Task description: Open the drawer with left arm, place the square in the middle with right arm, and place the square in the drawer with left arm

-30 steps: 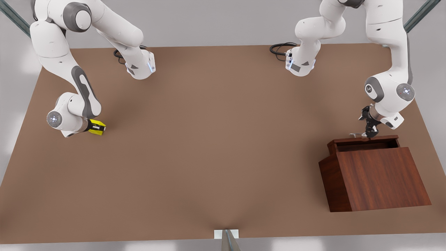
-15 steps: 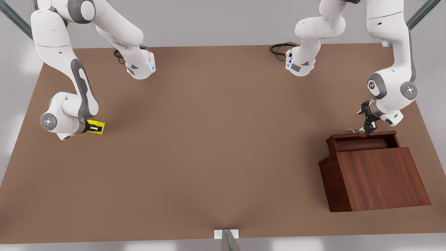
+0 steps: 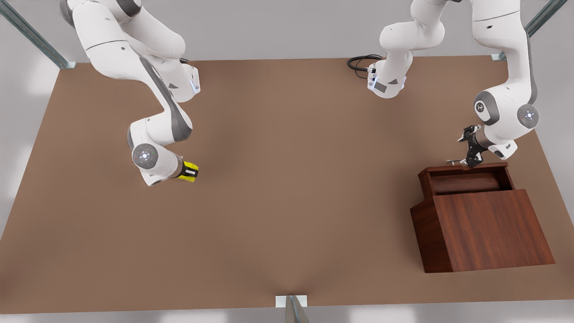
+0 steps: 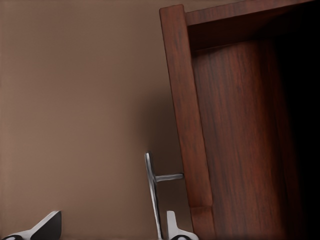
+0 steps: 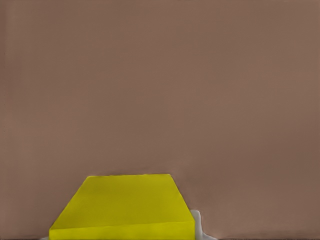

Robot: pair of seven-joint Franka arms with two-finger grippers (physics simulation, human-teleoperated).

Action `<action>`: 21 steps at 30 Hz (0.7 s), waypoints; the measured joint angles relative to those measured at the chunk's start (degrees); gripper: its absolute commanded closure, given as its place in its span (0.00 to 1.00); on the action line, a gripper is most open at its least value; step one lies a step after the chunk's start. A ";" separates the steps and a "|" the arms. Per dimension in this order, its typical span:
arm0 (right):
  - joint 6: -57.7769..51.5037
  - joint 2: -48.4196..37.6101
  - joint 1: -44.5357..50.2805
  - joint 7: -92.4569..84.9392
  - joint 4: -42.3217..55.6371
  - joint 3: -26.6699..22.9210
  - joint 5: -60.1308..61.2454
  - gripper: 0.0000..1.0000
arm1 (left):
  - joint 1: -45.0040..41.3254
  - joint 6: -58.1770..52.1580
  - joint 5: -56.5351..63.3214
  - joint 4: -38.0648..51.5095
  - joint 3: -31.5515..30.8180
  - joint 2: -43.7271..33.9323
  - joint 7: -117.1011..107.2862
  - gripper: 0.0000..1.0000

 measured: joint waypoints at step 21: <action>0.00 42.04 61.99 84.25 59.43 -14.60 -4.90 0.49 | 0.98 -34.57 -2.67 26.05 -15.09 -2.75 -0.26 0.00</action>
